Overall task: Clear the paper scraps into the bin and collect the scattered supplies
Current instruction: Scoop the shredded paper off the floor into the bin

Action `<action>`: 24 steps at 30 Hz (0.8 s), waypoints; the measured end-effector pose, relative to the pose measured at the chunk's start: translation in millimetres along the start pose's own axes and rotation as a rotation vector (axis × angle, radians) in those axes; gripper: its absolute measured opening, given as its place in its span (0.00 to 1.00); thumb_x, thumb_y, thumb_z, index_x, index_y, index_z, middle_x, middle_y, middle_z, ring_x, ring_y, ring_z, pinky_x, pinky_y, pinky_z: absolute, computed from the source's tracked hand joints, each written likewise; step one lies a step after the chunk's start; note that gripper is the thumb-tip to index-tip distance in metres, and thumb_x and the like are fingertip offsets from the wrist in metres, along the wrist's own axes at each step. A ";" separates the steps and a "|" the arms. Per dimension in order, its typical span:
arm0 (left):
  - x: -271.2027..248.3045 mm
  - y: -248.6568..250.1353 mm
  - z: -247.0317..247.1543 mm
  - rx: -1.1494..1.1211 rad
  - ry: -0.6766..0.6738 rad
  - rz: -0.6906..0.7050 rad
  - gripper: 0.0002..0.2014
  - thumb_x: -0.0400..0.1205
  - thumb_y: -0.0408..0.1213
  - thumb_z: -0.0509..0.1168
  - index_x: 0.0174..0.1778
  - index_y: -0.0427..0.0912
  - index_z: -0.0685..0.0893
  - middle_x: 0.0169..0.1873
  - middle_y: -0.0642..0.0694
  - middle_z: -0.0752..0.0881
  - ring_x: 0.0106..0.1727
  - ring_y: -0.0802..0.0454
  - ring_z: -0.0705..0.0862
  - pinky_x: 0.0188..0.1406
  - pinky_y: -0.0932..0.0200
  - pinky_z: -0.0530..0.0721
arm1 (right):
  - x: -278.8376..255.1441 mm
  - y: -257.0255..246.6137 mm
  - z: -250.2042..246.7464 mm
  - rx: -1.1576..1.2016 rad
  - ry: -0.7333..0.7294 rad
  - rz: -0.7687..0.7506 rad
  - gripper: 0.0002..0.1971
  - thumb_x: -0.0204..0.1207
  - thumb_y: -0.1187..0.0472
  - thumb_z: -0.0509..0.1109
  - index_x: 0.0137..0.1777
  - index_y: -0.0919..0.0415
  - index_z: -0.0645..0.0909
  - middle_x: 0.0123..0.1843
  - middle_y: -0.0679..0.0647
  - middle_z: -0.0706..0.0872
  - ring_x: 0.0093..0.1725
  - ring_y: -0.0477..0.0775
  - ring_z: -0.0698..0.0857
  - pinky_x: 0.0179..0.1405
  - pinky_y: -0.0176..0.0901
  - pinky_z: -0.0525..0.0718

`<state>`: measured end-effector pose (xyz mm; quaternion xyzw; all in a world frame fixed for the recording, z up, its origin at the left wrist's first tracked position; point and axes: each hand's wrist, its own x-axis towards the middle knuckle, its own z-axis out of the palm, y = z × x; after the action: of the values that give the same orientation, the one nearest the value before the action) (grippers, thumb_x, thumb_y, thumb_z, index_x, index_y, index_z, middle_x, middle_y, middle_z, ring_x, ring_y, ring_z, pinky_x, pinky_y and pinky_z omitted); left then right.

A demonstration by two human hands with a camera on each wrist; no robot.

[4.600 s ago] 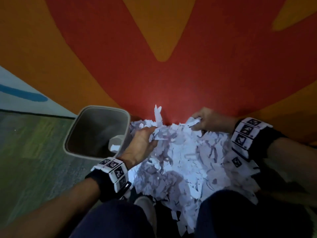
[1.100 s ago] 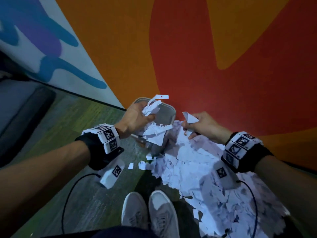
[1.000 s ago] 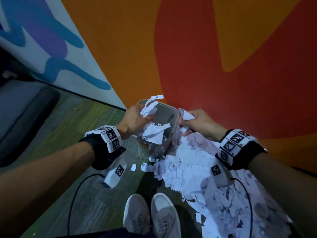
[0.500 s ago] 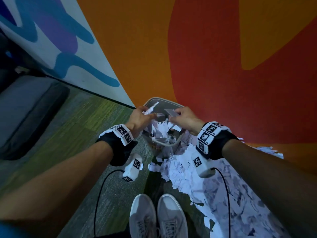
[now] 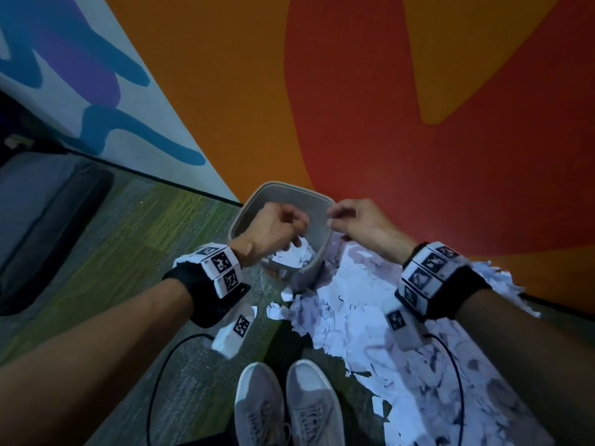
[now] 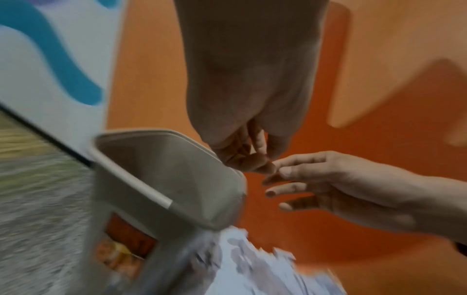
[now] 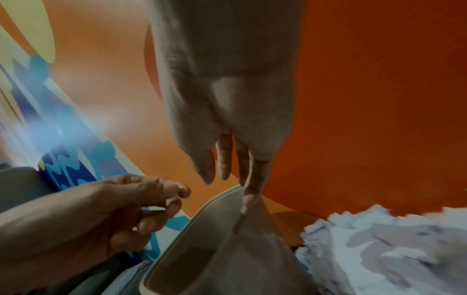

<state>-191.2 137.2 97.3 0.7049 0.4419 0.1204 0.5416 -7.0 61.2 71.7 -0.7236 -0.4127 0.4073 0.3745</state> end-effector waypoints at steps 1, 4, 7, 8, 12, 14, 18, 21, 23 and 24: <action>-4.0 4.2 10.5 0.036 -0.052 0.048 0.06 0.83 0.25 0.64 0.49 0.28 0.86 0.36 0.37 0.88 0.25 0.56 0.83 0.23 0.62 0.78 | -8.8 11.1 -5.2 -0.001 0.011 0.003 0.10 0.77 0.67 0.74 0.58 0.62 0.86 0.53 0.59 0.89 0.46 0.55 0.89 0.49 0.54 0.90; -6.7 2.0 49.8 0.147 -0.220 0.122 0.06 0.84 0.26 0.65 0.48 0.29 0.88 0.34 0.33 0.89 0.25 0.57 0.84 0.23 0.65 0.80 | -25.5 65.4 -20.8 -0.111 0.015 0.047 0.11 0.76 0.65 0.75 0.58 0.61 0.86 0.58 0.58 0.87 0.47 0.53 0.87 0.50 0.55 0.87; 5.7 -26.0 80.6 0.261 -0.340 0.154 0.09 0.82 0.27 0.65 0.55 0.36 0.88 0.44 0.36 0.91 0.40 0.52 0.88 0.40 0.51 0.88 | -34.2 118.5 -25.7 -0.347 -0.073 0.137 0.19 0.75 0.57 0.78 0.65 0.54 0.82 0.68 0.57 0.82 0.61 0.56 0.84 0.63 0.52 0.82; 11.1 -37.1 89.1 0.347 -0.366 0.170 0.11 0.83 0.31 0.66 0.60 0.40 0.87 0.49 0.42 0.90 0.46 0.52 0.89 0.45 0.51 0.88 | -35.6 135.5 -25.6 -0.375 -0.091 0.152 0.23 0.75 0.56 0.78 0.69 0.54 0.80 0.71 0.58 0.80 0.68 0.57 0.81 0.68 0.51 0.79; 29.0 -76.7 126.0 0.488 -0.439 0.167 0.25 0.85 0.41 0.68 0.79 0.46 0.74 0.73 0.46 0.79 0.70 0.48 0.80 0.62 0.59 0.80 | -36.2 188.5 -21.2 -0.446 -0.118 0.219 0.39 0.73 0.52 0.79 0.82 0.56 0.68 0.81 0.57 0.69 0.80 0.58 0.68 0.77 0.51 0.70; 40.0 -97.0 139.8 0.541 -0.454 0.167 0.30 0.84 0.43 0.68 0.82 0.44 0.68 0.79 0.44 0.72 0.78 0.45 0.72 0.72 0.56 0.74 | -28.6 207.4 -15.8 -0.587 -0.113 0.217 0.46 0.69 0.44 0.80 0.84 0.53 0.63 0.81 0.60 0.67 0.80 0.65 0.66 0.77 0.57 0.70; 58.6 -129.5 155.6 0.641 -0.456 0.148 0.40 0.82 0.47 0.70 0.87 0.46 0.57 0.85 0.40 0.60 0.82 0.39 0.66 0.79 0.44 0.69 | -20.3 220.7 -5.9 -0.751 -0.136 0.339 0.58 0.65 0.37 0.80 0.87 0.42 0.43 0.88 0.57 0.42 0.85 0.73 0.47 0.76 0.80 0.60; 69.2 -145.0 165.9 0.583 -0.440 0.079 0.49 0.81 0.51 0.72 0.89 0.51 0.45 0.88 0.42 0.45 0.87 0.41 0.53 0.83 0.44 0.59 | -15.3 228.2 0.5 -0.800 -0.161 0.394 0.62 0.65 0.33 0.77 0.84 0.37 0.30 0.87 0.55 0.28 0.84 0.76 0.37 0.73 0.85 0.54; 76.6 -156.7 174.6 0.529 -0.435 0.053 0.54 0.79 0.51 0.75 0.88 0.55 0.40 0.88 0.42 0.42 0.88 0.41 0.48 0.83 0.43 0.56 | -10.2 236.9 6.8 -0.807 -0.148 0.386 0.63 0.65 0.33 0.78 0.83 0.36 0.30 0.87 0.56 0.28 0.84 0.77 0.38 0.73 0.85 0.57; 79.1 -162.4 179.4 0.508 -0.426 0.036 0.55 0.77 0.49 0.76 0.87 0.57 0.39 0.87 0.41 0.41 0.88 0.40 0.49 0.83 0.43 0.58 | -8.2 241.0 11.0 -0.814 -0.134 0.380 0.62 0.65 0.34 0.78 0.84 0.37 0.31 0.87 0.56 0.30 0.84 0.77 0.40 0.73 0.84 0.59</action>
<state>-109.0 82.7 -137.4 0.8345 0.3219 -0.1345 0.4265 50.9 -35.2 -141.8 -0.8469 -0.4225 0.3191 -0.0494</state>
